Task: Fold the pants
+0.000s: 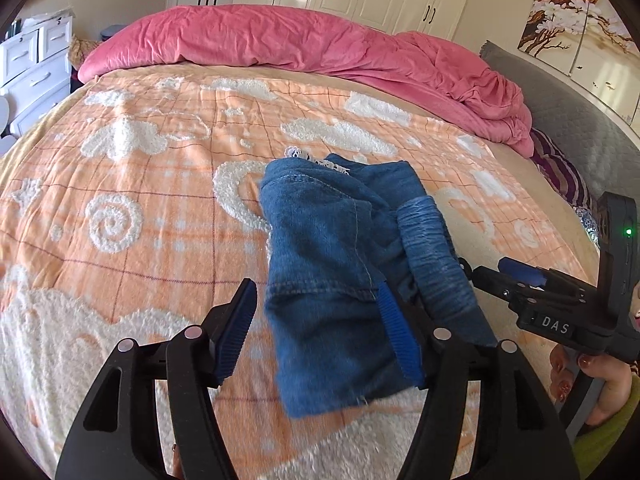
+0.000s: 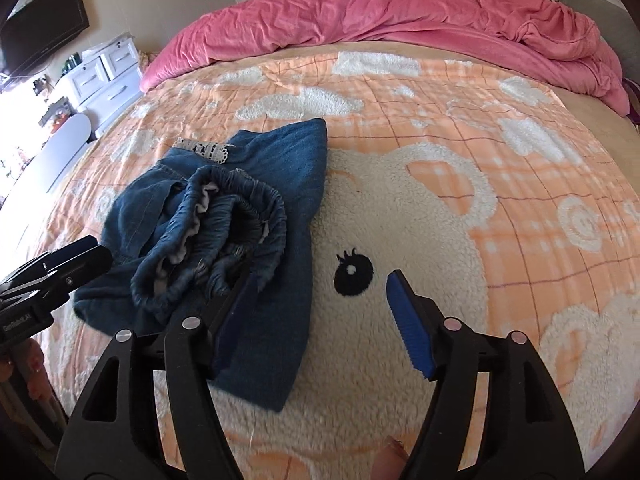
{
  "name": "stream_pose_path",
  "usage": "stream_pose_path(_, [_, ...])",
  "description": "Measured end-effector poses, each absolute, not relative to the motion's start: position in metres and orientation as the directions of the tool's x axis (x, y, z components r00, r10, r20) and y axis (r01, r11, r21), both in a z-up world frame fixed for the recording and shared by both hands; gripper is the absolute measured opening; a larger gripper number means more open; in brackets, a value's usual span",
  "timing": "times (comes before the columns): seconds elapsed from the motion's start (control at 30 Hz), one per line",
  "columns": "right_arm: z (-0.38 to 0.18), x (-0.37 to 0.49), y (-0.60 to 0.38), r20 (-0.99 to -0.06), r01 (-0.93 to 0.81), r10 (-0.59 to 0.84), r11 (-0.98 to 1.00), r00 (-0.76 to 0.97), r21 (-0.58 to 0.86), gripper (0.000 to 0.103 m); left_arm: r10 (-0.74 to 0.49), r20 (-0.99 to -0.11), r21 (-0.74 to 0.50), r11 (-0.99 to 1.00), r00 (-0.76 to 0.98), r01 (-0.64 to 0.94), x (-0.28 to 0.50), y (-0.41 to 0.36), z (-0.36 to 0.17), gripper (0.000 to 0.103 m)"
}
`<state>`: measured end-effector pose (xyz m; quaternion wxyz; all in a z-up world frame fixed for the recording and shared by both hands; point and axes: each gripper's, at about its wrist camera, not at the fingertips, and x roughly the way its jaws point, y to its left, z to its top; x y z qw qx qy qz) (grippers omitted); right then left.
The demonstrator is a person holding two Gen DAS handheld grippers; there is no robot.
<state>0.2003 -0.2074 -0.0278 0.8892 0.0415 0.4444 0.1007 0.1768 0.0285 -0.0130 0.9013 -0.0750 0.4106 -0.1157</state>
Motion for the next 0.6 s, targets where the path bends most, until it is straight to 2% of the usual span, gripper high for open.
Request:
stream_pose_path(0.1, [-0.020, 0.185, -0.209, -0.766, -0.145, 0.219, 0.976, 0.604, 0.165, 0.070, -0.268, -0.718, -0.228, 0.963, 0.643, 0.147, 0.164, 0.029, -0.008, 0.063])
stream_pose_path(0.37, [0.006, 0.132, -0.201, -0.706, -0.168, 0.196, 0.980, 0.681, 0.111, 0.091, -0.261, -0.708, -0.208, 0.965, 0.656, 0.159, 0.125, 0.027, 0.000, 0.077])
stream_pose_path(0.6, [0.015, 0.102, -0.202, -0.676, -0.161, 0.176, 0.983, 0.715, 0.085, 0.094, -0.270, -0.700, -0.209, 0.963, 0.661, 0.171, 0.091, 0.024, 0.001, 0.089])
